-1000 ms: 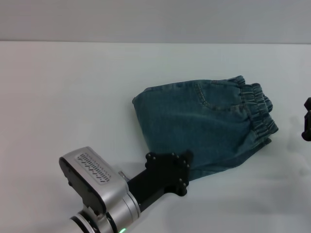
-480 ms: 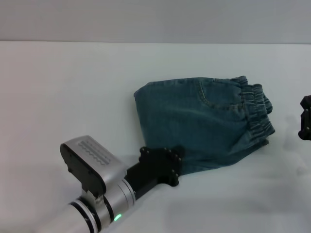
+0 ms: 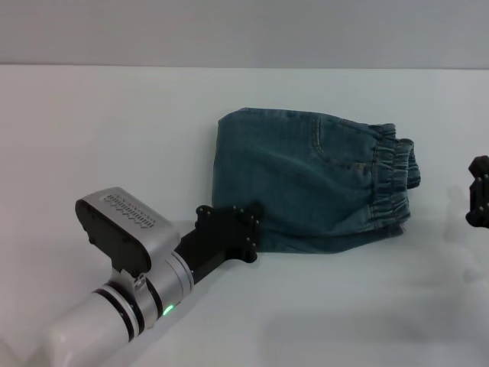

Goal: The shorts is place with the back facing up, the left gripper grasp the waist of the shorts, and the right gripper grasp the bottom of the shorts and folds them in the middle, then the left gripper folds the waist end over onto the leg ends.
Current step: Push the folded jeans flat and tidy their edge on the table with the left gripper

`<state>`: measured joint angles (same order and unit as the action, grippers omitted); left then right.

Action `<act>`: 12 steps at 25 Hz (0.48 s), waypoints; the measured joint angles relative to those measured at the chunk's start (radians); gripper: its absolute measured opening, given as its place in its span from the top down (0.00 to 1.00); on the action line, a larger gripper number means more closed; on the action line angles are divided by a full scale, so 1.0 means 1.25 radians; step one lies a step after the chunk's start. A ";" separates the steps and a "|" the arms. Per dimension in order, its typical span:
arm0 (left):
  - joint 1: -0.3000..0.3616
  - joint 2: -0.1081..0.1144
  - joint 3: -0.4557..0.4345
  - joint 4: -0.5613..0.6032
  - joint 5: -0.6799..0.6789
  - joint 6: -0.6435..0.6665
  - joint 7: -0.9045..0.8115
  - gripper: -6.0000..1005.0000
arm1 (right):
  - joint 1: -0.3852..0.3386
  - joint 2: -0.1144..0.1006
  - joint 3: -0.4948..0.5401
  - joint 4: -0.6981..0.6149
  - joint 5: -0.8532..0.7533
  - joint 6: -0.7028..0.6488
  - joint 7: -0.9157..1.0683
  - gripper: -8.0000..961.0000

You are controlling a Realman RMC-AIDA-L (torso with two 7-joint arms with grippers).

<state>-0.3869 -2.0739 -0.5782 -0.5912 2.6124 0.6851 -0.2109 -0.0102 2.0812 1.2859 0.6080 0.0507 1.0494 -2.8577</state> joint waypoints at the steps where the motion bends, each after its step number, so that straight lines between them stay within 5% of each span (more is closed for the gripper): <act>1: -0.004 0.000 -0.001 0.003 0.000 0.001 0.000 1.00 | 0.000 0.000 -0.003 0.000 0.000 0.000 0.000 0.99; 12: -0.028 0.001 -0.008 0.017 0.000 0.017 0.010 1.00 | -0.009 0.002 -0.019 0.002 0.001 0.000 -0.003 0.99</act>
<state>-0.4220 -2.0724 -0.5879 -0.5699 2.6124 0.7063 -0.1984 -0.0209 2.0831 1.2617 0.6109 0.0525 1.0496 -2.8616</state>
